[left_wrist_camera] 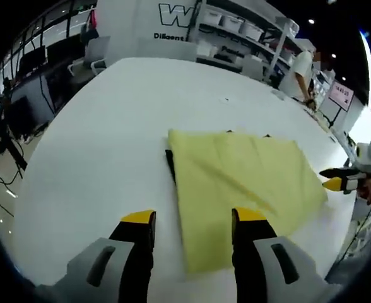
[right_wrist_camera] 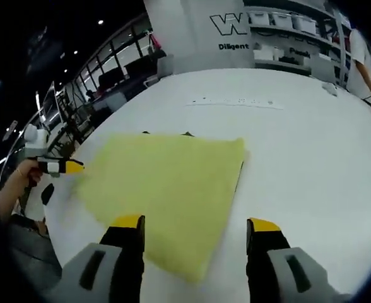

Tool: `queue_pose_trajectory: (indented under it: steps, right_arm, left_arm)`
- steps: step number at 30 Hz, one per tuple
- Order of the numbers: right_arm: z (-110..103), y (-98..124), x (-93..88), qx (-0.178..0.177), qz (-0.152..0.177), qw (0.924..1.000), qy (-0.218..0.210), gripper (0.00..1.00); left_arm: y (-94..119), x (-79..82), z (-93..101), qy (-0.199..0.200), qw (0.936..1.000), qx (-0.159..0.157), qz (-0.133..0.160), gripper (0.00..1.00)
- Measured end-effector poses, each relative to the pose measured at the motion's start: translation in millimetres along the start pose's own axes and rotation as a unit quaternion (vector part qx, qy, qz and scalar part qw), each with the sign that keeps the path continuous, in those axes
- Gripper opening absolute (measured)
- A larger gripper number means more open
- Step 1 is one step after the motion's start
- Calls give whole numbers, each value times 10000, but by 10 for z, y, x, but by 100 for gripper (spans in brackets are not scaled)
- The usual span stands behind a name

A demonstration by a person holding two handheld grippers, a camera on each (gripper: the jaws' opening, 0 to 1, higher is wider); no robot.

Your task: Fold the garment on the visible template until the final outline fits inside the template.

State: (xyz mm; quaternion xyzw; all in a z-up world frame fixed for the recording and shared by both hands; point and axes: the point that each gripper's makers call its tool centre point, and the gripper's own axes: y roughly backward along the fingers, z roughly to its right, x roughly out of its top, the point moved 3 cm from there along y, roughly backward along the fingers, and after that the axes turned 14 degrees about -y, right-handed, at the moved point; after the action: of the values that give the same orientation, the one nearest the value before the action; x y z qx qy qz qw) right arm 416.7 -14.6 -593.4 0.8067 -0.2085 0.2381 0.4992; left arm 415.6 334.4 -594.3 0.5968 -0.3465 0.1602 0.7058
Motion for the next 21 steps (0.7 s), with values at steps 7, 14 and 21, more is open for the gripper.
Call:
queue_pose_trajectory:
  steps: [7,14,21]
  right_arm:
    - [2,37,-158,1,-72,10000,7,53]
    - [43,70,-263,-61,-124,9999,-53,41]
    - [69,117,-360,-122,-185,9998,-17,26]
  left_arm:
    - [48,-122,52,22,9999,-32,-103,44]
    - [80,-226,71,95,9999,-51,-116,32]
    - [93,-300,65,139,9997,-91,-176,25]
